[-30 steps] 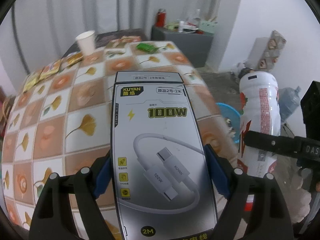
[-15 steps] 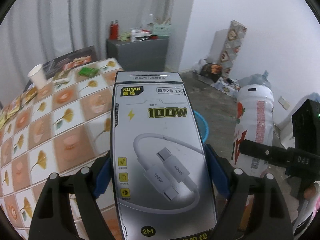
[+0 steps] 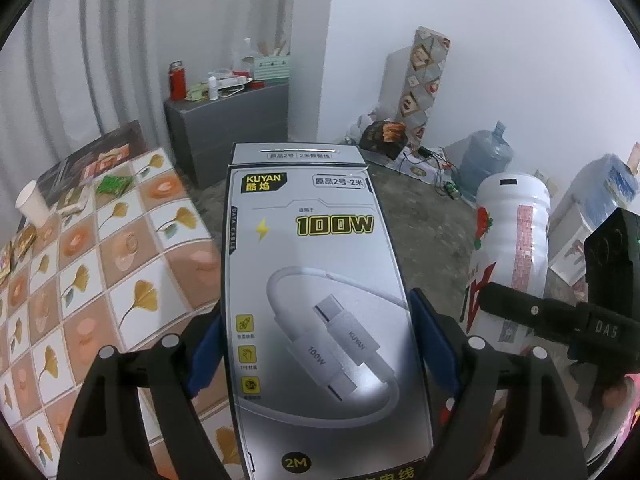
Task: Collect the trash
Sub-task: 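Lift the box and bottle and carry them toward the blue wastebasket, then lower both items into the blue wastebasket and open both grippers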
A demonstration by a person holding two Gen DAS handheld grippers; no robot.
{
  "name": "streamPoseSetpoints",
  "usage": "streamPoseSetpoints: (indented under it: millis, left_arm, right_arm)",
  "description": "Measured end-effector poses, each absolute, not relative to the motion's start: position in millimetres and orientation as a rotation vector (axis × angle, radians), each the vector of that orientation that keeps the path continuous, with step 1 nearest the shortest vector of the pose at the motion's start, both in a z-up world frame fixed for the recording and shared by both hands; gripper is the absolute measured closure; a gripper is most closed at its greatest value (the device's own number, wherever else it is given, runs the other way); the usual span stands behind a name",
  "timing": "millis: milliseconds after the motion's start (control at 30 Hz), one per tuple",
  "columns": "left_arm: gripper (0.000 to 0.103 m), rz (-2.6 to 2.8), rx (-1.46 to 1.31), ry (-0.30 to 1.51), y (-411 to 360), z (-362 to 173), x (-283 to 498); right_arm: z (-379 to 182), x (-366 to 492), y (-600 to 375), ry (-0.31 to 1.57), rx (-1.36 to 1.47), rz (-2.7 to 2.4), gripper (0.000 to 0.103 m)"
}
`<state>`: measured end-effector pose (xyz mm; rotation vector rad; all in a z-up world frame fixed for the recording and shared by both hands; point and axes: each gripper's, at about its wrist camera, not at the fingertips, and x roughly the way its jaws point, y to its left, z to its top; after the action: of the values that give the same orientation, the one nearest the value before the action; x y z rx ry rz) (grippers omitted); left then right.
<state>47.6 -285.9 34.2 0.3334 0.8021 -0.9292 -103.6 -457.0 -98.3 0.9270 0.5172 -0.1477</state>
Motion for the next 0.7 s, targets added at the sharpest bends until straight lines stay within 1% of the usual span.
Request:
streamPoseSetpoints:
  millis: [500, 700]
  left_arm:
    - [0.021, -0.973, 0.409, 0.805, -347, 23, 31]
    - [0.021, -1.004, 0.397, 0.815, -368, 17, 42]
  right_arm:
    - [-97, -147, -467, 0.469, 1.005, -0.204, 0.047]
    - [-96, -165, -467, 0.471, 1.038, -0.251, 0.047]
